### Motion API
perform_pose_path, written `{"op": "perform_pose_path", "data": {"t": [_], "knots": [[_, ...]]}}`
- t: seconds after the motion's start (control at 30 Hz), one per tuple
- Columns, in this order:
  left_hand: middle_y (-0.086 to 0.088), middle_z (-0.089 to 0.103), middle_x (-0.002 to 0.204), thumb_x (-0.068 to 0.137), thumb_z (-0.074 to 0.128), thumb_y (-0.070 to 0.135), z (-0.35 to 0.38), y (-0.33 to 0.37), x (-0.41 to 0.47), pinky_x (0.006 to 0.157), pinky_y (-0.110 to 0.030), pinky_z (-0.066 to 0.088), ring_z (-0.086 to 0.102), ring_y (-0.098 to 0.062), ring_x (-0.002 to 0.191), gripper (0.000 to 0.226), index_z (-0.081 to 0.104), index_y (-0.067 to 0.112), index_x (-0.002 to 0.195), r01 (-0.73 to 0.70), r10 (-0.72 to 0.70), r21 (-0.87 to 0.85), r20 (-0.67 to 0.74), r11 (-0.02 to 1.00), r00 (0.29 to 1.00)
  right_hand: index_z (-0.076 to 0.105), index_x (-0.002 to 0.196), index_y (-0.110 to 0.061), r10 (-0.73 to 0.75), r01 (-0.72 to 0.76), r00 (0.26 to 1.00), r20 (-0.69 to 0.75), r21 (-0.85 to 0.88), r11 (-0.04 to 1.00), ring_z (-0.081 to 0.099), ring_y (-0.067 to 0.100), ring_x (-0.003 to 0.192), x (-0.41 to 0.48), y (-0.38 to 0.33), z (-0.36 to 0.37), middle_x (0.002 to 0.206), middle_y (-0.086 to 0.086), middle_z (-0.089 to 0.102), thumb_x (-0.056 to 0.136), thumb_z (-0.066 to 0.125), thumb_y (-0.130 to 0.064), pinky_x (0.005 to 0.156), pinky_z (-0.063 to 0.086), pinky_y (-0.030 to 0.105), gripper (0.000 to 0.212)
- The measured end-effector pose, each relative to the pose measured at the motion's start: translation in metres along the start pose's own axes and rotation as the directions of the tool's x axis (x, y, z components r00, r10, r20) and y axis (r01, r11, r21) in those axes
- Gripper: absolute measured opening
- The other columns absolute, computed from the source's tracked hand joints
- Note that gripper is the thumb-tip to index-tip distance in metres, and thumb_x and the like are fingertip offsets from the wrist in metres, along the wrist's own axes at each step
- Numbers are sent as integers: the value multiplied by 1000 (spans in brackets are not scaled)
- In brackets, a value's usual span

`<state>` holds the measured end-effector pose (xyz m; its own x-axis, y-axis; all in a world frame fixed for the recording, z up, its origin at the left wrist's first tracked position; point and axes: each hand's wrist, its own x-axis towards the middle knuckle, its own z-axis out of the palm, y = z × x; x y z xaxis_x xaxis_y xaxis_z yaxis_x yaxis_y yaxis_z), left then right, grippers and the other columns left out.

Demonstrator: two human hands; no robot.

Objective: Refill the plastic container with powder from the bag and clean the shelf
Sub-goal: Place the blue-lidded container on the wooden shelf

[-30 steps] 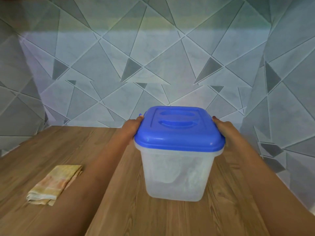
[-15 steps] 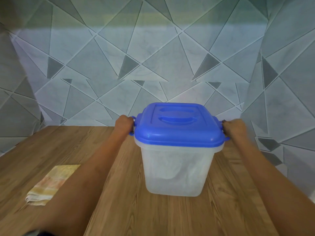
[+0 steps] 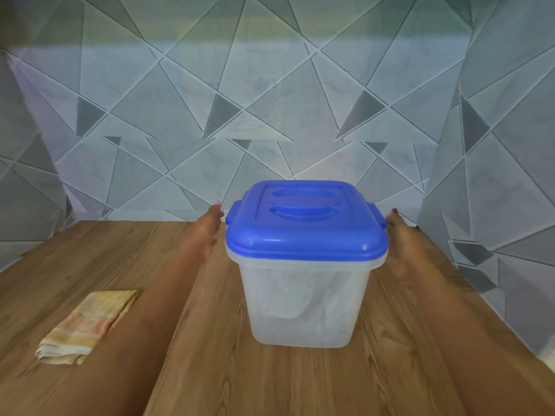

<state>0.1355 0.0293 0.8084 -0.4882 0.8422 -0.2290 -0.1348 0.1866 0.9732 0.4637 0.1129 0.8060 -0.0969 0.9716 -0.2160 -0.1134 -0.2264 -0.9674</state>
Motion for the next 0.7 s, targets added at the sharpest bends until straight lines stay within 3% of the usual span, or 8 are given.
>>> {"op": "perform_pose_path", "data": {"t": [0.07,0.13,0.2,0.27,0.4,0.53,0.63,0.7], "knots": [[-3,60,124,89,40,59,13,23,-18,103,-35,41,56,-19,113,55,60,15,116,-21,19,34,79,999,997,58,116,-11,-19,21,998,67,-20,1000,59,25,99,-1,-14,8,110,9,63,95,35,-52,89,47,35,52],[-6,67,104,95,38,51,28,35,-31,81,-27,48,62,-15,87,46,64,14,105,-32,25,35,177,999,984,55,128,-14,-62,70,993,103,-75,995,57,27,114,4,-18,17,126,7,60,86,47,-55,105,41,41,58],[-5,69,97,97,37,44,38,35,-38,66,-23,49,61,-11,74,42,61,14,114,-53,47,31,185,998,982,56,128,-14,-86,100,991,103,-137,985,57,28,116,5,-21,20,129,8,60,71,54,-61,108,40,43,73],[-1,68,75,97,38,40,41,41,-43,49,-18,46,58,-10,59,33,59,17,109,-57,52,32,121,998,991,59,122,-15,-99,116,989,111,-158,981,58,27,111,3,-27,22,122,7,63,71,53,-61,105,42,39,68],[-10,66,96,93,48,35,44,63,-47,56,-25,45,59,-19,71,40,58,6,117,-132,127,50,82,990,989,64,93,-25,-183,191,976,122,-52,980,60,29,108,1,-43,26,106,4,65,69,58,-56,97,46,42,40],[-2,70,85,87,61,21,49,101,-53,61,-24,55,66,-21,83,16,62,13,101,-331,364,-193,174,924,915,56,109,-24,-408,408,913,12,10,913,63,19,92,-10,-71,12,104,-1,63,81,59,-42,76,49,32,34],[3,74,81,87,61,15,77,132,-76,64,-24,57,69,-13,78,15,64,12,101,-382,500,-371,307,846,810,53,124,-25,-477,480,876,-70,40,876,58,14,111,-21,-84,-17,129,-3,58,73,66,-56,96,43,32,62],[5,74,79,84,64,10,108,146,-95,65,-23,56,70,-10,73,11,64,14,93,-491,626,-413,316,767,713,43,138,-22,-502,503,854,-133,-31,864,44,9,128,-33,-87,-41,144,-3,45,86,56,-48,105,30,26,60]]}}
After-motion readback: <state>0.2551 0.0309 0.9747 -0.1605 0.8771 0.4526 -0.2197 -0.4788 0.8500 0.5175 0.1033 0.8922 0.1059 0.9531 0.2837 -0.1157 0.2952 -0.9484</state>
